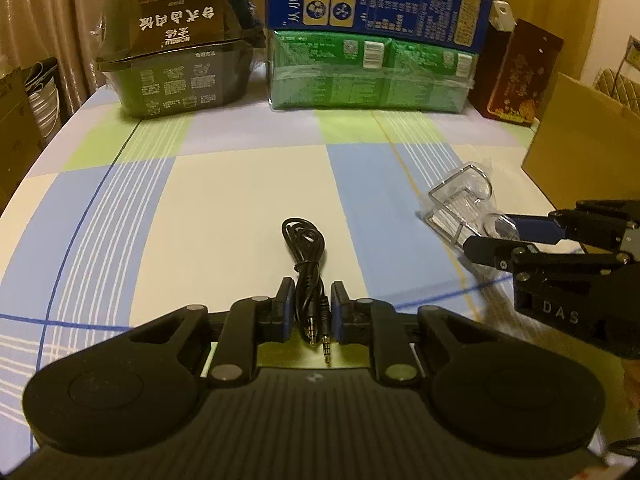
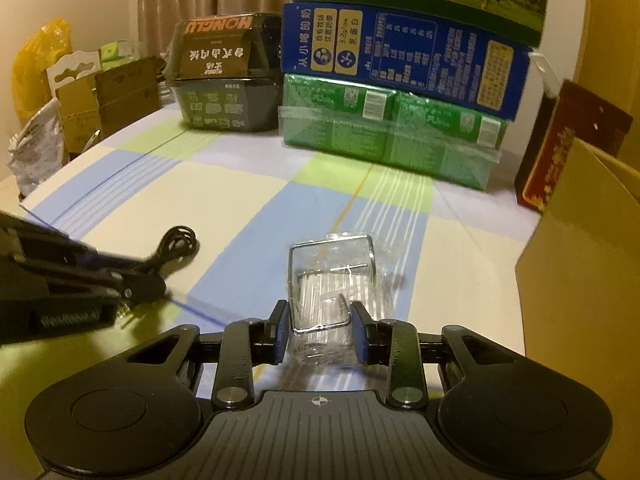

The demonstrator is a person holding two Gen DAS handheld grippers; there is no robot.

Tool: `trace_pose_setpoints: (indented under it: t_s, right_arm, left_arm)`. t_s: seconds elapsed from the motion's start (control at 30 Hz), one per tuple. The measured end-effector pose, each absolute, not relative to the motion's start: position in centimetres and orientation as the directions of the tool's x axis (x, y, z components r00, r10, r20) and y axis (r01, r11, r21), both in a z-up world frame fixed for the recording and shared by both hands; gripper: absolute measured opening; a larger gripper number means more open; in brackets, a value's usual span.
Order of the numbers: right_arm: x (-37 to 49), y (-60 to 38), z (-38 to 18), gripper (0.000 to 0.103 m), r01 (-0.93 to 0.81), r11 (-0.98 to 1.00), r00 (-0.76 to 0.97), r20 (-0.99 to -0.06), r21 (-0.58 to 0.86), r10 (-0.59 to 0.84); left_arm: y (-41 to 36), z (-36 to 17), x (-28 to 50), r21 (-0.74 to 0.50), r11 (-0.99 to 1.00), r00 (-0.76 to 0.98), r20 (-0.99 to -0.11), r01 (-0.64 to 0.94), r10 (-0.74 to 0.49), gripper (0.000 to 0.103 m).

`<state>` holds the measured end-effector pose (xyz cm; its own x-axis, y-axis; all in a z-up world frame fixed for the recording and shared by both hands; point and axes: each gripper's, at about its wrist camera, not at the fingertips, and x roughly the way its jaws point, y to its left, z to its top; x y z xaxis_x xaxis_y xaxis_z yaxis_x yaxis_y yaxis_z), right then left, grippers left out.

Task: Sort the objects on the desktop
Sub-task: 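Lift and carry the black cable and clear wire holder toward the cardboard box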

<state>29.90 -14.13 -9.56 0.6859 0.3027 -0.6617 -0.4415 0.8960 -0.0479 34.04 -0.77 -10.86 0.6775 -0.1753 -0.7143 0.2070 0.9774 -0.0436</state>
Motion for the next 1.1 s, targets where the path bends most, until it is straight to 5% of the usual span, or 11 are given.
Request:
trace_pose_setpoints:
  t_s: [0.4, 1.1]
  right_arm:
    - [21.0, -15.8, -7.4, 0.028, -0.406, 0.913, 0.631, -0.709, 0.042, 0.313]
    - [8.1, -19.2, -5.6, 0.028, -0.367, 0.928, 0.677, -0.663, 0.07, 0.318]
  left_arm:
    - [-2.0, -9.9, 27.5, -0.064, 0.967, 0.606, -0.769, 0.248, -0.206, 0.012]
    - [-4.9, -9.0, 11.7, -0.125, 0.968, 0.613, -0.754, 0.216, -0.234, 0.012]
